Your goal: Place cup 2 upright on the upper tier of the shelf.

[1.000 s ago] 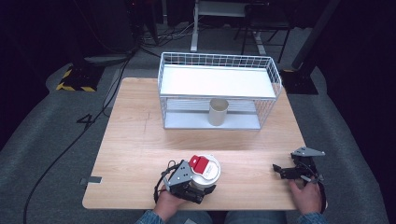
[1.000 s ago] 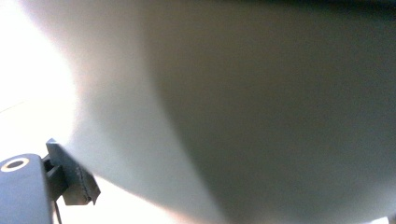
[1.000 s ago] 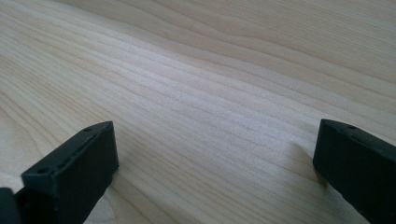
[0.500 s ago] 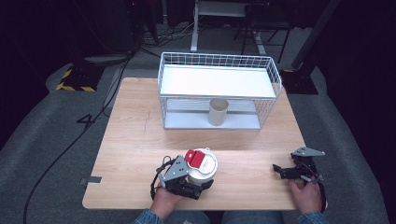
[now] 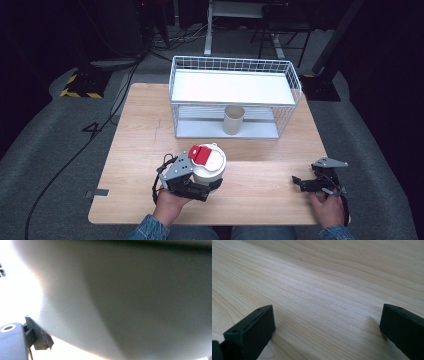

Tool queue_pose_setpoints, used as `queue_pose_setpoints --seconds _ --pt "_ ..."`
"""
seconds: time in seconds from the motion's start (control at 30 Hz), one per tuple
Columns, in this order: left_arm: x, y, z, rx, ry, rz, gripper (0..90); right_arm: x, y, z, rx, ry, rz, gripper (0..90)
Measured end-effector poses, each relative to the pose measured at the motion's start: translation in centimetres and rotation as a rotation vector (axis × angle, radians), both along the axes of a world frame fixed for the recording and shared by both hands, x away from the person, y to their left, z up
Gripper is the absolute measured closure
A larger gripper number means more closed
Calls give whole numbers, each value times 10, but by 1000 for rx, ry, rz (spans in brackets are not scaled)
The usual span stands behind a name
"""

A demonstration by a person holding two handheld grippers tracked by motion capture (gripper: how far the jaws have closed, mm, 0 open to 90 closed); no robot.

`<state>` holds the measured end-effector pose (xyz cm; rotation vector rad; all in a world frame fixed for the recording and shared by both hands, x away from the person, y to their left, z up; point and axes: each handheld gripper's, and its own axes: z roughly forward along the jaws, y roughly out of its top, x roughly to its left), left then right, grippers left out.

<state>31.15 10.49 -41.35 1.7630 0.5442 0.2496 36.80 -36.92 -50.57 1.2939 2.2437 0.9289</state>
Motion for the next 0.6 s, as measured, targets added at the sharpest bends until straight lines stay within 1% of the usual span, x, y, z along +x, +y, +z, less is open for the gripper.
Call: queue_pose_setpoints --seconds 0.07,0.13,0.17,0.2,0.23,0.3,0.4,0.6 --pt "1 0 6 -1 -1 7 95 0 0 0 0 0 0 2" --pt "3 1 13 13 -12 8 95 0 0 0 0 0 0 2" --pt "3 1 13 13 -12 8 95 0 0 0 0 0 0 2" --pt "4 0 19 13 -19 10 95 0 0 0 0 0 0 3" --pt "5 0 21 13 -26 9 95 0 0 0 0 0 0 2" --pt "8 1 27 -9 -22 1 95 0 0 0 0 0 0 3" --pt "13 2 36 -21 -23 0 95 0 0 0 0 0 0 3" --pt "21 2 54 4 -50 12 95 0 0 0 0 0 0 3"
